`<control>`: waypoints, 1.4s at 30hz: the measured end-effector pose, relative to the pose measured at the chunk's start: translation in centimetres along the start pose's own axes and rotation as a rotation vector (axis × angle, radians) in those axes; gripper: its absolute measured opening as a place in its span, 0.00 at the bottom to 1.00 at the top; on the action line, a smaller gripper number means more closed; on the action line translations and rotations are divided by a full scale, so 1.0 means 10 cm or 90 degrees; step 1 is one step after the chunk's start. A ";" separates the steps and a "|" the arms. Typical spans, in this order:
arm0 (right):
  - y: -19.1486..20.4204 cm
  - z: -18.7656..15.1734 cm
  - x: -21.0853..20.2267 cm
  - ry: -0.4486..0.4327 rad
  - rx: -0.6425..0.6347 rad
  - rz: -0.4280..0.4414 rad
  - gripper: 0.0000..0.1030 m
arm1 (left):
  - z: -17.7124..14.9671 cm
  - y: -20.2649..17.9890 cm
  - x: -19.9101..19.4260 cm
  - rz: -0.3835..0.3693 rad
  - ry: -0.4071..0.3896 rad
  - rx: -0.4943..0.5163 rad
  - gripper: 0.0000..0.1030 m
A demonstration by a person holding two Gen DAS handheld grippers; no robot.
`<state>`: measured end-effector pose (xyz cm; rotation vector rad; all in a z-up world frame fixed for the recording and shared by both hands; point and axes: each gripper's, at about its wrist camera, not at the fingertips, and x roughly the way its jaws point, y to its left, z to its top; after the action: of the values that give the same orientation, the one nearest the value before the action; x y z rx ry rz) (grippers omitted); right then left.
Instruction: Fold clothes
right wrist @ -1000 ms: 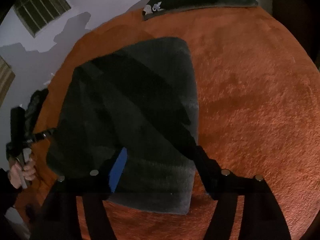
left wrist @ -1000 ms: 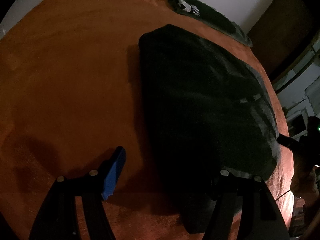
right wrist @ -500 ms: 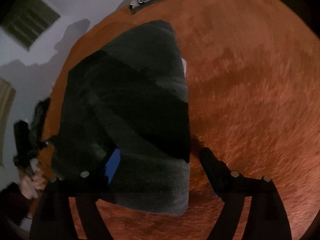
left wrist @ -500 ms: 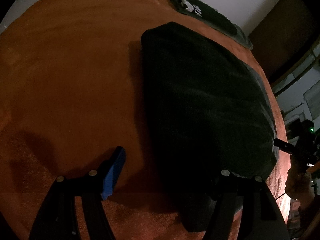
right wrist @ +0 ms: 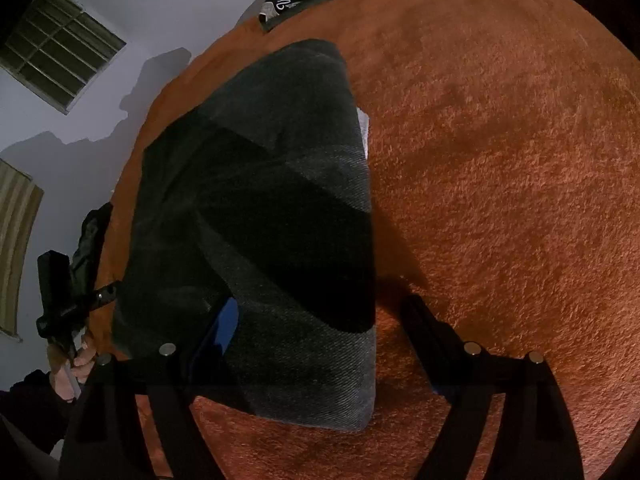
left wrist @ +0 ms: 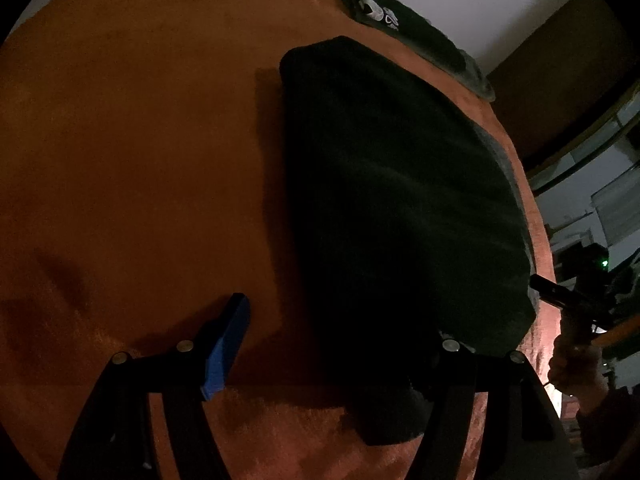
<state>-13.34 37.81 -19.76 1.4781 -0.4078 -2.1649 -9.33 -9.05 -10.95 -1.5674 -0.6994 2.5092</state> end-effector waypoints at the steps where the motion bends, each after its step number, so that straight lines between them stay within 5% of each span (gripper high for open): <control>1: 0.01 0.00 0.00 0.001 0.000 0.001 0.81 | -0.01 0.01 0.01 -0.004 0.002 -0.006 0.69; 24: -0.02 0.24 0.10 -0.008 -0.026 0.095 0.81 | -0.04 0.13 0.07 -0.046 0.018 -0.047 0.70; 33: 0.22 0.52 0.33 0.067 -0.143 0.035 0.99 | 0.07 0.08 0.15 -0.039 0.021 -0.043 0.70; 42: 0.30 0.82 0.49 0.149 -0.072 -0.018 1.00 | 0.47 -0.06 0.35 -0.009 0.056 -0.025 0.71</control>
<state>-21.80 32.46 -19.06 1.6571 -0.1814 -1.9714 -15.19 -8.91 -11.89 -1.6673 -0.7505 2.4143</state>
